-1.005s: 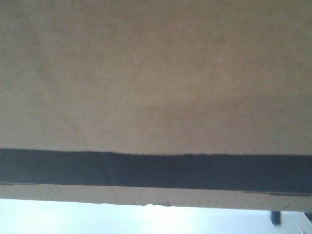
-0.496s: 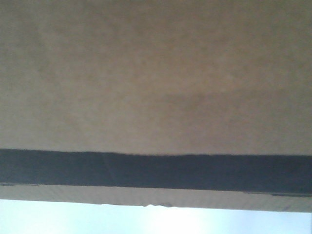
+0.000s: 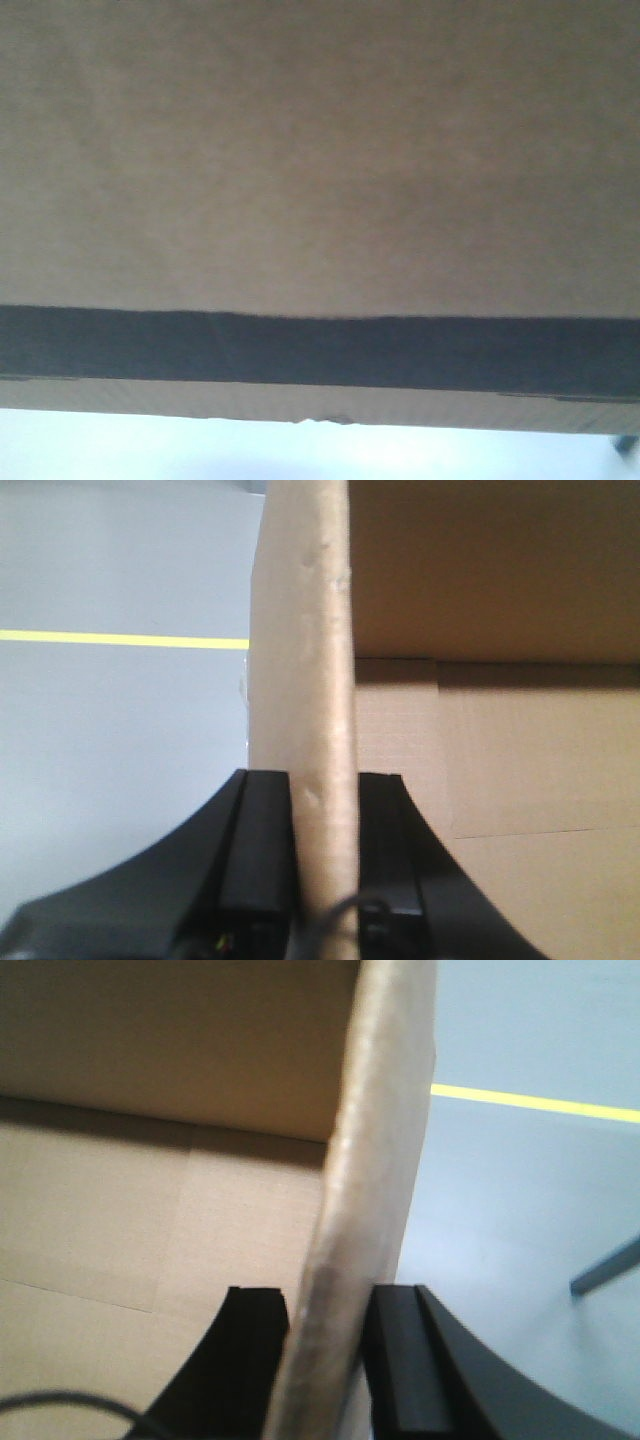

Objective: Grab box from left shelf to table start
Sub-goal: 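Hold the box with both grippers while the base drives toward the table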

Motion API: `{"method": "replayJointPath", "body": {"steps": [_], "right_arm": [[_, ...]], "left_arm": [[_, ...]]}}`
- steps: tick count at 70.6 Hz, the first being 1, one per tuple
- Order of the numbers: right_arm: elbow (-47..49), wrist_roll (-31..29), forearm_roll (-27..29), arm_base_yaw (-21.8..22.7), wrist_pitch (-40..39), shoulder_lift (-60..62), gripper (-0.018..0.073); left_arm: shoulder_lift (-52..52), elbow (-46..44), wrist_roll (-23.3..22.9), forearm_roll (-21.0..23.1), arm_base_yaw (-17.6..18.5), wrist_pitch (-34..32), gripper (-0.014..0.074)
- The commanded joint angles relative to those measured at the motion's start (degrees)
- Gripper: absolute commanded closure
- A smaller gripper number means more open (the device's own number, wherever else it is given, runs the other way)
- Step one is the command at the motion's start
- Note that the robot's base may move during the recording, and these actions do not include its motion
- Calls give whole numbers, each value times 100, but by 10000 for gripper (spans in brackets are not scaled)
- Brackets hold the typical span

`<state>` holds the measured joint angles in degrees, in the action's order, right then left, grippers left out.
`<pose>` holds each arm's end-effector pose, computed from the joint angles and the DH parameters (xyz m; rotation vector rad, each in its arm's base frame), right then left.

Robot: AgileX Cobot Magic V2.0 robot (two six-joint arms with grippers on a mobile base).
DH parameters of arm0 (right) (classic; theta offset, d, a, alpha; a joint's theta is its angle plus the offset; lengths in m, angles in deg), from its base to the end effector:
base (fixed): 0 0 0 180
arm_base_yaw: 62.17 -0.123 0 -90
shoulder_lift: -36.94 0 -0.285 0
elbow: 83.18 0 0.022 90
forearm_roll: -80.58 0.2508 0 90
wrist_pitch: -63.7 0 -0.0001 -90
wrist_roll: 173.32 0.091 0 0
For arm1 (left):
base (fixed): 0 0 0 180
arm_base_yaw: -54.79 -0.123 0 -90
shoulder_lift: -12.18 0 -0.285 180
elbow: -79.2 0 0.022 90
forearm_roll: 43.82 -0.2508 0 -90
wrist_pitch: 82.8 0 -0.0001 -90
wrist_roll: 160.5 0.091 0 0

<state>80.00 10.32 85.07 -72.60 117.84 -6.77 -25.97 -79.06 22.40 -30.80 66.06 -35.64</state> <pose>0.0816 0.0209 0.4246 -0.1137 2.0045 0.2503 0.0637 -0.0280 0.4186 0.2011 1.8562 -0.3633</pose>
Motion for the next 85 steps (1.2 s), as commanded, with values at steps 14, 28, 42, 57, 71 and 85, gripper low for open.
{"method": "replayJointPath", "body": {"steps": [14, 28, 42, 57, 71, 85], "right_arm": [[222, -142, 381, -29, -856, -19, 501], [222, -142, 381, -29, -856, -45, 501], [222, -142, 381, -29, -856, -45, 501], [222, -142, 381, -29, -856, -45, 501], [222, -142, 381, -29, -856, -45, 501], [222, -142, 381, -29, -856, -45, 501]], "left_arm": [[6, -222, -33, 1168, 89, -694, 699], [6, -222, -33, 1168, 89, -694, 699], [6, -222, -33, 1168, 89, -694, 699], [6, -222, -33, 1168, 89, -694, 699], [6, -222, -33, 1168, 89, -694, 699], [6, -222, -33, 1168, 89, -694, 699]]}}
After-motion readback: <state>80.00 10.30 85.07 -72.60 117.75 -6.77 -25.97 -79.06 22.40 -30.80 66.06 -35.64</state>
